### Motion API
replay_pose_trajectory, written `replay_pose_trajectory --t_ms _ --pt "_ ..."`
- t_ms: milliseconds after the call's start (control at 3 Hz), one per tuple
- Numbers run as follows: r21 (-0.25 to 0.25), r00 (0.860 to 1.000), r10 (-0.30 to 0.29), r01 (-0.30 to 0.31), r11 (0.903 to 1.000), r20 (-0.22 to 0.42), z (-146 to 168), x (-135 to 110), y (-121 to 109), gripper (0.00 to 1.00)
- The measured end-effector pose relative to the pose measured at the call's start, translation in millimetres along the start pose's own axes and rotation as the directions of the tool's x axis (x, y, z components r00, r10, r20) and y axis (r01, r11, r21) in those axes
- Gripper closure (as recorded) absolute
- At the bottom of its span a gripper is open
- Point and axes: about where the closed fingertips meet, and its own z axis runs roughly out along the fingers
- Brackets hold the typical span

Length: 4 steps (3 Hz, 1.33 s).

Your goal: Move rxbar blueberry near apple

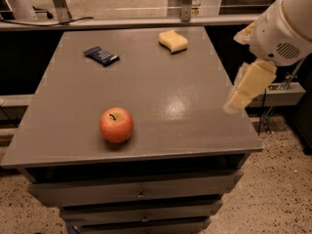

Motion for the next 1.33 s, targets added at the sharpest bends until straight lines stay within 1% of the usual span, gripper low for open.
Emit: replay_pose_trajectory --t_ms 333,667,1000,1333 --pt "0.011 0.990 0.021 -0.023 0.9997 0.138 42.6 -48.4 -20.2 0.00" --pt "-0.010 0.966 0.051 -0.051 0.9987 0.255 77.7 -94.6 -31.8 0.00" --pt "-0.061 0.922 0.111 -0.095 0.9936 0.372 103.2 -136.8 -29.9 0.00" --pt "-0.100 0.867 0.153 -0.120 0.9878 0.475 116.1 -181.5 -22.7 0.00"
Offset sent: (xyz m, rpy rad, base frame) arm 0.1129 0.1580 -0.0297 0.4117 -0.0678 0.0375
